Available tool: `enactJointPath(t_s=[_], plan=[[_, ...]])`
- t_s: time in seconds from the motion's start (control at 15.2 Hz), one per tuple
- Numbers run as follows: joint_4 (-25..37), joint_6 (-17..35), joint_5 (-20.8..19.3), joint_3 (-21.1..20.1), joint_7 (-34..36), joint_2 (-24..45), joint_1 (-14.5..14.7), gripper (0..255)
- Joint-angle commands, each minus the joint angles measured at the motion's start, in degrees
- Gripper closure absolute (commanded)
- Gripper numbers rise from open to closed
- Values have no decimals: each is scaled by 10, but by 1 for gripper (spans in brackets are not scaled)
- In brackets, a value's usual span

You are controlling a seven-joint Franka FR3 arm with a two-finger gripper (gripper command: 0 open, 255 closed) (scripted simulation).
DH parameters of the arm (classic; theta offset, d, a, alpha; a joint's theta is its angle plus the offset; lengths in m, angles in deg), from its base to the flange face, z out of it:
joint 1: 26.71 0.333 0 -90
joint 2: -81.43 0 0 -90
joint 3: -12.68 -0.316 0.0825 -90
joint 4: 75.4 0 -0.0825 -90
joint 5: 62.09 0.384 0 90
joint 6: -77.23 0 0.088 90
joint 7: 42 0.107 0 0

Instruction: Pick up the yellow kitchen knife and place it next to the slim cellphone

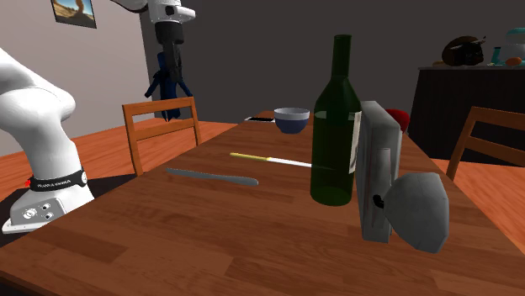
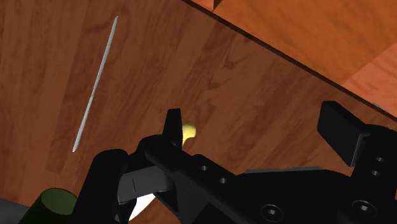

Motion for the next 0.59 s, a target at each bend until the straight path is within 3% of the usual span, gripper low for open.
enactJointPath(t_s=[0.0,0.53], plan=[[-5,43,0,6,10,31,-7,0],[17,187,4,36,35,170,-34,0]])
